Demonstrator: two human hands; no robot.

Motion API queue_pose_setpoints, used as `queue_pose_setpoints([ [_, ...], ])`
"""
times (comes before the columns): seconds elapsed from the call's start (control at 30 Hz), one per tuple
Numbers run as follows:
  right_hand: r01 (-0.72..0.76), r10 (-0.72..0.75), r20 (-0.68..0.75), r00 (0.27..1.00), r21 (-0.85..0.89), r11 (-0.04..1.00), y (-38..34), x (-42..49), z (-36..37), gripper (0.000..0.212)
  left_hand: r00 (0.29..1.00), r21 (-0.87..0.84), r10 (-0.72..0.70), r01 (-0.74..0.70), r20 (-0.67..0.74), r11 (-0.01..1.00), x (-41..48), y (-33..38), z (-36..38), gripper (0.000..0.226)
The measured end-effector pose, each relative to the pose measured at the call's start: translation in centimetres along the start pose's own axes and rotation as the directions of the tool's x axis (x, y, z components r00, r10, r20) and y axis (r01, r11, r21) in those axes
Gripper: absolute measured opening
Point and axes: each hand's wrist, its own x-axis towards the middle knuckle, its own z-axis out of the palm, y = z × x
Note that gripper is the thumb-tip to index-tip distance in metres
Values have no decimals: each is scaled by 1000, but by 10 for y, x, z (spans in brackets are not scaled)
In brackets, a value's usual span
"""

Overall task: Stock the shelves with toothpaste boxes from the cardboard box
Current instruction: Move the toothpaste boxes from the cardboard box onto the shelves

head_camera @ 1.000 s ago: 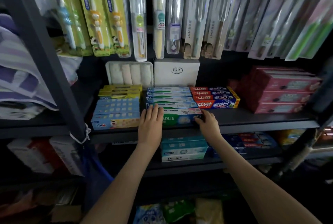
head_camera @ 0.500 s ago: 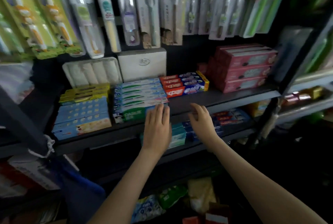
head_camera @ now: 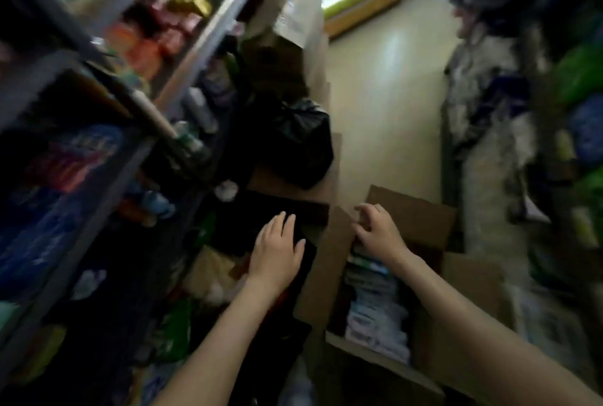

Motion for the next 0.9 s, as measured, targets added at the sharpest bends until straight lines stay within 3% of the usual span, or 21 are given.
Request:
queue_pose_setpoints([
  [0.1,-241,242,-22,970,32,970,108,-3,-1,43,988,-10,76,-75,135,997,33,47,80,57],
  [0.23,-490,491,-10,871,49,870,237,-10,41,48,952,-66,126,-112,279,992,68,82,198,59],
  [0.4,-615,614,35,788,71,785,373,2,135,46,875,-39,176,-178,451,983,111,92,364,69],
  [0.6,-568,569,12,822,-44,822,492,99,231,40,874,38,93,-127,478,991,174,80,528,75],
  [0.67,-501,515,31,857,-191,844,524,146,255,51,887,55,-22,-4,461,998,193,76,568,74],
  [0.77,-255,330,140,933,-390,885,561,208,283,76,881,32,-225,234,415,972,205,70,618,74],
  [0.9,-207,302,105,948,-518,830,593,238,320,61,860,49,-211,212,465,976,203,54,657,77],
])
